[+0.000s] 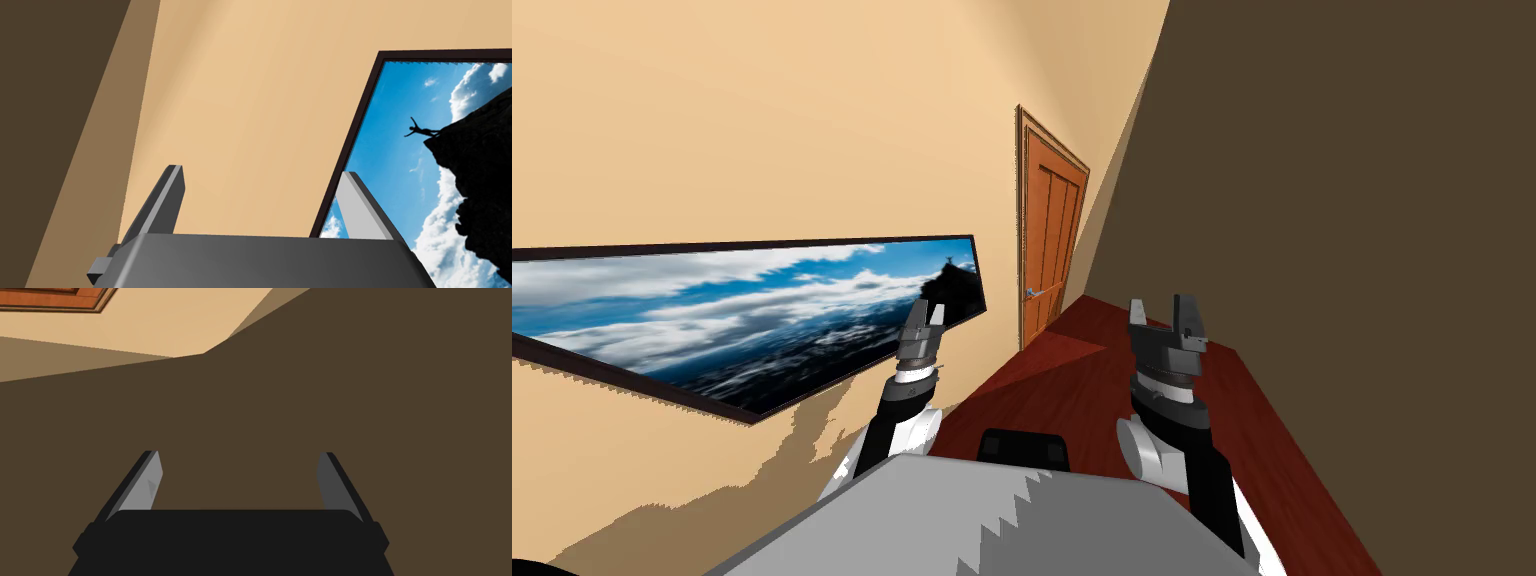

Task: Pull the door open

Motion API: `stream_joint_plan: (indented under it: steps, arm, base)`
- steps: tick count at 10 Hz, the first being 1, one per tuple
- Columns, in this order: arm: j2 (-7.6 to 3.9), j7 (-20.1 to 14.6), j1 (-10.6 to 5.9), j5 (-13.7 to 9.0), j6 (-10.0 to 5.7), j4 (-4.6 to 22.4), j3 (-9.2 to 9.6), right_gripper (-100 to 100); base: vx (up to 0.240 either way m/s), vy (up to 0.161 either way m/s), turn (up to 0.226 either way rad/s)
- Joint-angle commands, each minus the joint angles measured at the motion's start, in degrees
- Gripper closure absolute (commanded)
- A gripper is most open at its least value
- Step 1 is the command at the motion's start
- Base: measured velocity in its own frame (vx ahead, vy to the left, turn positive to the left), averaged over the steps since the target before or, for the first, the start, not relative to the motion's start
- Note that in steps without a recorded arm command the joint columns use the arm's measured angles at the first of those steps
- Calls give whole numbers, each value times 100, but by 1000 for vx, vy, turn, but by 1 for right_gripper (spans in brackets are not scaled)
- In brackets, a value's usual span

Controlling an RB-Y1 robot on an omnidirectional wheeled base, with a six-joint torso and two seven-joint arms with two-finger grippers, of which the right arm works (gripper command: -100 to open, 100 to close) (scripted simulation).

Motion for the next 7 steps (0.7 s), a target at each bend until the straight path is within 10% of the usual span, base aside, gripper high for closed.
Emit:
stream_joint_plan:
  steps: [1, 7]
  arm:
    - [-36, -34, -74, -23, -30, 211, -2, -100]
    - [-134, -141, -308, -98, -127, 883, -8, -100]
  base:
    - [78, -92, 156]
    - [55, -34, 120]
